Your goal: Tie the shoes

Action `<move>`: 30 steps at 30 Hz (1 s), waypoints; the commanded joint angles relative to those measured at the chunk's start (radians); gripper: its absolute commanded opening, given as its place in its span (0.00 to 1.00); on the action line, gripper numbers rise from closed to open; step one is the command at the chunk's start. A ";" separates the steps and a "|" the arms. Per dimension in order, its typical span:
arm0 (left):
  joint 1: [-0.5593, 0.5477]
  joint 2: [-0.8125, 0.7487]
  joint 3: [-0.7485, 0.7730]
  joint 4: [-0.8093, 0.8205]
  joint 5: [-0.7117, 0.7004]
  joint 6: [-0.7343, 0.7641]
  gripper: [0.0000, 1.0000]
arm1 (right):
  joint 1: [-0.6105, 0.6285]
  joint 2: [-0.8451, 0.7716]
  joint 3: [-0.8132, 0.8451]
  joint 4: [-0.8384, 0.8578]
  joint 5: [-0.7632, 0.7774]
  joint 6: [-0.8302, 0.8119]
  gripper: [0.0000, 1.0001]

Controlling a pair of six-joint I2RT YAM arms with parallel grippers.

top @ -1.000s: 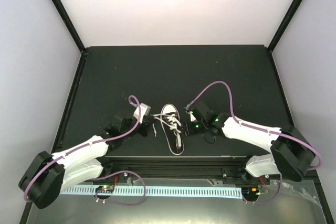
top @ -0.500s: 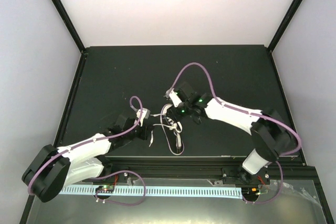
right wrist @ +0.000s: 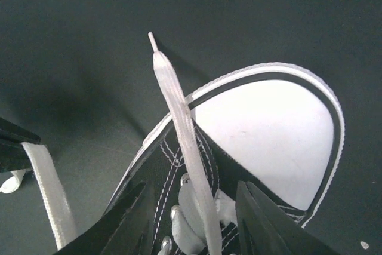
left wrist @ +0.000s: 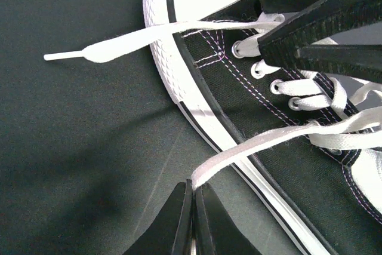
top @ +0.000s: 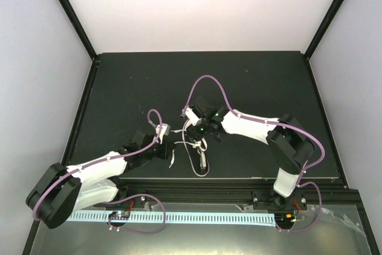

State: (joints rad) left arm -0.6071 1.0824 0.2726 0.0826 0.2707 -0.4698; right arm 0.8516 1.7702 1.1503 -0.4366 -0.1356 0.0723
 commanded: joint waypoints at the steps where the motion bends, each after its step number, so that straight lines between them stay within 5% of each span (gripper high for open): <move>1: 0.001 0.010 0.014 0.026 0.019 -0.017 0.02 | 0.001 0.019 0.037 0.025 0.038 -0.024 0.37; 13: 0.000 0.025 0.016 0.034 0.018 -0.023 0.01 | 0.001 0.045 0.018 0.027 0.050 -0.038 0.26; 18: 0.001 0.031 0.021 0.040 0.017 -0.025 0.02 | 0.001 0.014 0.007 0.043 0.134 0.020 0.02; 25: 0.039 0.082 0.069 0.046 0.018 -0.032 0.02 | -0.067 -0.205 -0.066 0.060 0.202 0.153 0.02; 30: 0.098 0.156 0.146 0.060 0.104 0.000 0.02 | -0.083 -0.432 -0.177 0.106 0.074 0.112 0.02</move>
State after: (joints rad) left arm -0.5529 1.1831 0.3294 0.1074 0.2951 -0.4896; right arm 0.7708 1.4948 1.0393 -0.3889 0.0193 0.1837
